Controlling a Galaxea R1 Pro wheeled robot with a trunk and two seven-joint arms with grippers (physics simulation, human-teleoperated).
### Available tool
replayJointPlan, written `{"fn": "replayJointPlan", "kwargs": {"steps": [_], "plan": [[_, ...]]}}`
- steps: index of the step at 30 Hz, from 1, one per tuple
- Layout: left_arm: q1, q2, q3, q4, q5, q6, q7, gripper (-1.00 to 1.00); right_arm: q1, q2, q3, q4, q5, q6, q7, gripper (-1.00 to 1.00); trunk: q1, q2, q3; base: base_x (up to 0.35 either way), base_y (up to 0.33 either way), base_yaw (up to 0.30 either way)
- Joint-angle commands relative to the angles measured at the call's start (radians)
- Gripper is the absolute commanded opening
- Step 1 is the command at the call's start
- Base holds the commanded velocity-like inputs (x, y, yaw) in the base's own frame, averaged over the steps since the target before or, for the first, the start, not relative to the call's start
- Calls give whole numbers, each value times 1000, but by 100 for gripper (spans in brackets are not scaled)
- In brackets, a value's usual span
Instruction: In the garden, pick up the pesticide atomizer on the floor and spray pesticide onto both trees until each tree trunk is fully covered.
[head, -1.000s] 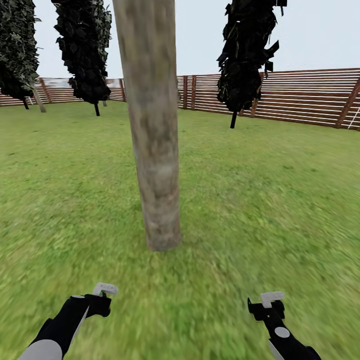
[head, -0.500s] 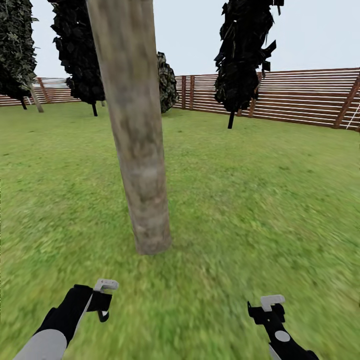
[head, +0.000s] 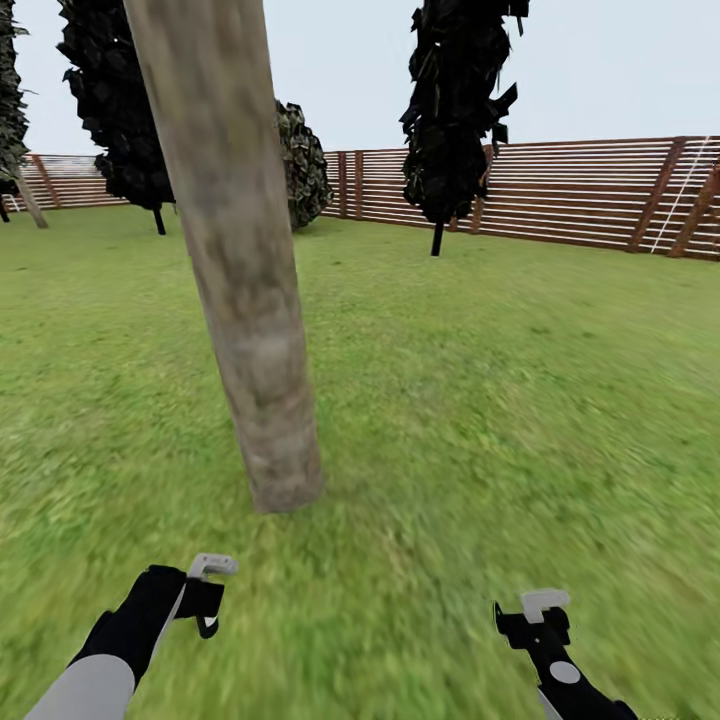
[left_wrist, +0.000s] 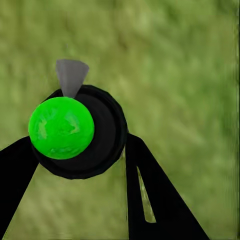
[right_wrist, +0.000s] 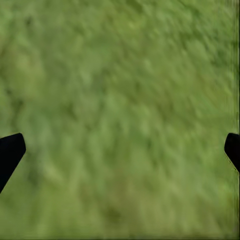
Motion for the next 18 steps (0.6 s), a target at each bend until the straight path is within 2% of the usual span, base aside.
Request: {"fn": "replayJointPlan", "kwargs": {"steps": [1, 5, 8, 11, 14, 17, 18], "plan": [[0, -1, 4, -4, -11, 3, -10, -100, -1, 0, 9, 1, 7, 0, -10, 100, 0, 0, -1, 238, -96, -299], [-1, -1, 4, -9, -10, 3, -10, -100, -1, 0, 8, 1, 7, 0, -10, 100, 0, 0, -1, 268, -145, -300], [0, -1, 6, -9, -10, 3, -10, -100, -1, 0, 8, 1, 7, 0, -10, 100, 0, 0, -1, 102, -58, -270], [-1, 1, 6, -11, -10, 3, -10, -100, -1, 0, 9, 1, 7, 0, -10, 100, 0, 0, -1, 13, -7, -66], [-2, 10, 11, -81, -9, 16, -16, -100, -1, 0, 9, 1, 7, 0, -10, 100, 0, 0, -1, 1, -1, -7], [-1, 25, 13, -107, -11, 22, -19, -100, -1, 0, 9, 1, 7, 0, -10, 100, 0, 0, -1, -37, 0, -1], [-1, 19, 12, -116, -10, 23, -19, -100, -1, -1, 8, 1, 8, 0, -10, 100, 0, 0, -1, -312, 0, 0]]}}
